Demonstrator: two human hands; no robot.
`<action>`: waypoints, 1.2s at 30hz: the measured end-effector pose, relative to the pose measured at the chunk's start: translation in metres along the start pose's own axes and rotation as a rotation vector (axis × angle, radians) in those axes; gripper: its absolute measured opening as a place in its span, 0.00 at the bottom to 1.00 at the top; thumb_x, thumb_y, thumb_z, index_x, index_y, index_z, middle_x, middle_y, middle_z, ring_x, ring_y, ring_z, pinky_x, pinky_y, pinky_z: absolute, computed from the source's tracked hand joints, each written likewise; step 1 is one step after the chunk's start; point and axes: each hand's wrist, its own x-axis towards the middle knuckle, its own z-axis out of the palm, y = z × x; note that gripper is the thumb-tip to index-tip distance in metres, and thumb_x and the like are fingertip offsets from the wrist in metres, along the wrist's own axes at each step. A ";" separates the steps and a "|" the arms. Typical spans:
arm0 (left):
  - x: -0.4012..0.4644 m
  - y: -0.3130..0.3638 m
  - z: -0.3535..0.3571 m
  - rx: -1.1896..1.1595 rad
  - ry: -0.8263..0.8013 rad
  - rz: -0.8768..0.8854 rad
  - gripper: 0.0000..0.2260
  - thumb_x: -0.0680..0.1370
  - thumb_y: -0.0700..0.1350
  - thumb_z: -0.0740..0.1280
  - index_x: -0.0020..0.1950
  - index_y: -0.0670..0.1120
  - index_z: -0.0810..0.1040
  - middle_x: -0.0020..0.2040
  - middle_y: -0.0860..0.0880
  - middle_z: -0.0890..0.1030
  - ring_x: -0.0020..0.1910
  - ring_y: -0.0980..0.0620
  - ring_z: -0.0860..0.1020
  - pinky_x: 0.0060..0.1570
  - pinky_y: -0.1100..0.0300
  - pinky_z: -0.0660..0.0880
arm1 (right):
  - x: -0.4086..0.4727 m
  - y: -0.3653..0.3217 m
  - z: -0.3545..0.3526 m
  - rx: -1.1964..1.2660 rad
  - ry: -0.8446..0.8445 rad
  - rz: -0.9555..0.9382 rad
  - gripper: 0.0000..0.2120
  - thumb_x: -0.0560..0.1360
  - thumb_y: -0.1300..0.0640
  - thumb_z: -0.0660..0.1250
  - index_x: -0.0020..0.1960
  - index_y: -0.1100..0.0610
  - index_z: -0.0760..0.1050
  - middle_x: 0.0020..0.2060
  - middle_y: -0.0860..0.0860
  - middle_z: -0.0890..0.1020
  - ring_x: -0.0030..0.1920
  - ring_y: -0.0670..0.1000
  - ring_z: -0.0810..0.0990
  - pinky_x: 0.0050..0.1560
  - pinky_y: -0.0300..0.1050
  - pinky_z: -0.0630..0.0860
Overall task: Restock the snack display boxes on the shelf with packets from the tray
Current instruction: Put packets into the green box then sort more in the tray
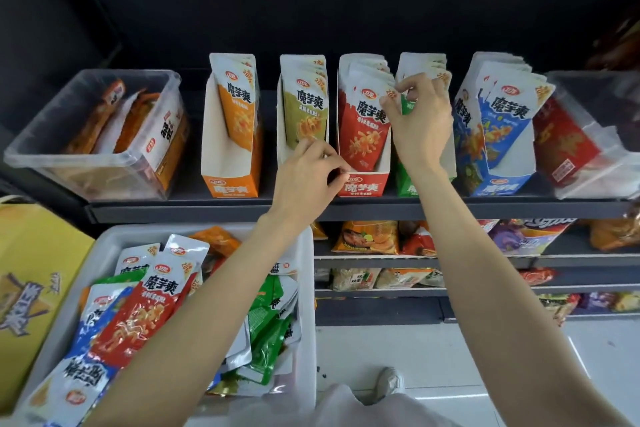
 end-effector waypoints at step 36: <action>-0.231 -0.051 -0.060 -0.230 -0.146 -0.762 0.20 0.77 0.63 0.58 0.47 0.50 0.80 0.39 0.54 0.83 0.37 0.55 0.80 0.41 0.54 0.78 | -0.219 -0.053 0.048 -0.317 -0.803 -0.790 0.04 0.71 0.59 0.70 0.38 0.55 0.76 0.32 0.49 0.79 0.33 0.53 0.80 0.29 0.41 0.73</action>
